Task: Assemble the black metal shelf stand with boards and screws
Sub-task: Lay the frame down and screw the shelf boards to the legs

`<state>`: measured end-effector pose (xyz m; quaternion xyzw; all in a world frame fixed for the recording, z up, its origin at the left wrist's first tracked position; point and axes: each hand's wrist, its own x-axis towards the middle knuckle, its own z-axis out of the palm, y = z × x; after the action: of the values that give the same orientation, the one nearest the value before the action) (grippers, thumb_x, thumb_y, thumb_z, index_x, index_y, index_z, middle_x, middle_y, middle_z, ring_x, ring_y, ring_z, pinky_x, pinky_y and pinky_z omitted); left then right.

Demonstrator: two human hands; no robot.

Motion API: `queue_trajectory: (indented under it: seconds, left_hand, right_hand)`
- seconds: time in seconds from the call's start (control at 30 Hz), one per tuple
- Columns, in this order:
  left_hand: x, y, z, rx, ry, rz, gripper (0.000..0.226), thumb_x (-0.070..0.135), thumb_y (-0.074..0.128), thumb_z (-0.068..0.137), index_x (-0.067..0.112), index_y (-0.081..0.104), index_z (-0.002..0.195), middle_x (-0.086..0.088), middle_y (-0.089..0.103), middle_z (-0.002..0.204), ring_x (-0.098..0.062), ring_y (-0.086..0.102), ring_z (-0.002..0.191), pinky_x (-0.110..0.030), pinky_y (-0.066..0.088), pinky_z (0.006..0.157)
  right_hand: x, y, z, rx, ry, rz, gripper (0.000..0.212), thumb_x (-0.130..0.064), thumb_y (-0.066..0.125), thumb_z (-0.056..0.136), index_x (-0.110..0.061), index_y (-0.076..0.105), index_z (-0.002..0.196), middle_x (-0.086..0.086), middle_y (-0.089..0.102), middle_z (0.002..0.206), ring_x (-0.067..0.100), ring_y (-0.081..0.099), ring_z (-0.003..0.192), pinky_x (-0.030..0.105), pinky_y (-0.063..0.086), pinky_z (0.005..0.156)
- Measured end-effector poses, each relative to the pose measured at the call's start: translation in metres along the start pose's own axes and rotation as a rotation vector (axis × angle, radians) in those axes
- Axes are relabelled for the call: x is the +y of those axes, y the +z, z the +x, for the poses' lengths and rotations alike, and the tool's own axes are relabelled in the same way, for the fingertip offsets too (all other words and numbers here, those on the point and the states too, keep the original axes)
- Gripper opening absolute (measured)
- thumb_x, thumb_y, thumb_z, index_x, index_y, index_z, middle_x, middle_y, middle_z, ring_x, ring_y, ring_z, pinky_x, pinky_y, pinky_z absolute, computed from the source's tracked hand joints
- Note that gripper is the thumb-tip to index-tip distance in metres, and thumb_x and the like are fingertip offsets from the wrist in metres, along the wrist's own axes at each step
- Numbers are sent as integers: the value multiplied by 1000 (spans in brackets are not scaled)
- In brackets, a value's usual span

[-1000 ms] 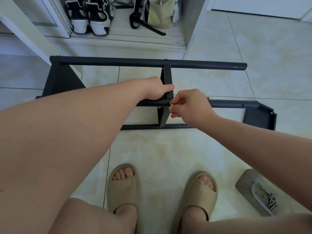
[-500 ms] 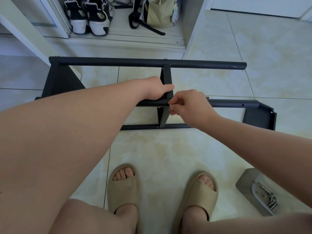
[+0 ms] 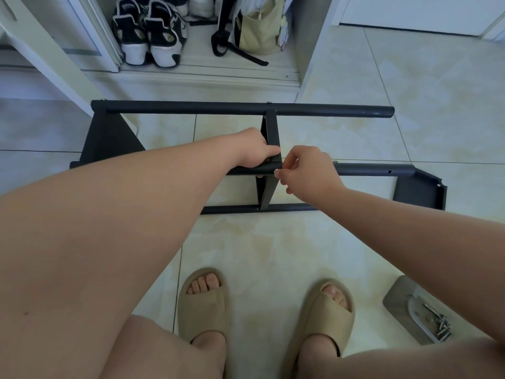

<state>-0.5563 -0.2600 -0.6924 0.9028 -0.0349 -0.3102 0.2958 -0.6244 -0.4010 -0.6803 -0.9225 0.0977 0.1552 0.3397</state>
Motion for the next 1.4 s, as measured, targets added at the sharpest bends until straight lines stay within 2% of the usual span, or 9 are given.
queue_trajectory:
  seconds: [0.07,0.2,0.4,0.57,0.77,0.9,1.1,1.3,1.4]
  left_hand:
    - [3,2,-9,2,6,56,38,32,44,104,4,69,95,-1,63,72,-18,47,69,-29,40,66]
    - [0,9,-14,73,10,54,28,31,47,103,9,62,95,-7,61,88,-24,56,85,-36,50,83]
    - [5,12,-30,158,-13,55,24,27,42,103,12,58,93,-1,52,76,-26,51,86,-32,41,76]
    - [22,18,-58,291,-8,276,33,36,40,103,24,51,132,0,59,127,-30,49,121,-42,38,95]
    - [62,44,-82,278,257,472,46,42,36,104,24,40,147,-1,39,155,-27,30,142,-47,31,108]
    - [106,78,-83,229,445,592,51,45,36,104,25,34,151,0,25,163,-23,13,150,-47,26,115]
    - [168,159,-63,122,616,795,61,52,34,103,31,16,157,4,5,168,-22,-5,154,-44,12,122]
    - [205,242,-34,-62,701,878,66,54,30,103,31,4,159,2,0,168,-24,-8,154,-47,13,122]
    - [206,278,-21,-193,675,864,68,54,32,103,29,5,159,1,5,168,-24,3,154,-47,22,119]
  right_hand:
    - [-2,-2,0,-9,78,107,15,-17,73,89,-12,60,83,12,75,84,33,74,77,49,63,74]
    - [-2,0,0,3,51,16,18,-24,73,88,-17,59,80,7,74,84,29,72,82,49,61,78]
    - [-1,-6,-8,-33,-81,-213,19,-35,66,93,-18,58,90,5,68,92,27,65,89,42,57,79]
    - [25,-35,-33,-99,-192,-291,34,-40,56,100,-18,56,125,1,64,124,22,60,105,40,52,90]
    - [94,-92,-73,-37,-218,-492,58,-42,49,103,-25,31,156,-2,33,160,24,28,147,44,33,113]
    - [157,-122,-105,-40,-91,-629,68,-52,41,104,-34,10,161,-6,4,169,23,2,156,49,18,121]
    - [261,-154,-142,-77,176,-580,70,-56,39,103,-41,0,160,-9,-9,169,24,-8,156,50,11,122]
    - [357,-160,-149,-131,352,-522,69,-54,38,104,-39,2,160,-10,-2,169,23,1,156,49,16,122]
    - [399,-154,-142,-180,442,-475,63,-50,41,104,-37,16,160,-4,22,167,25,21,152,47,25,119]
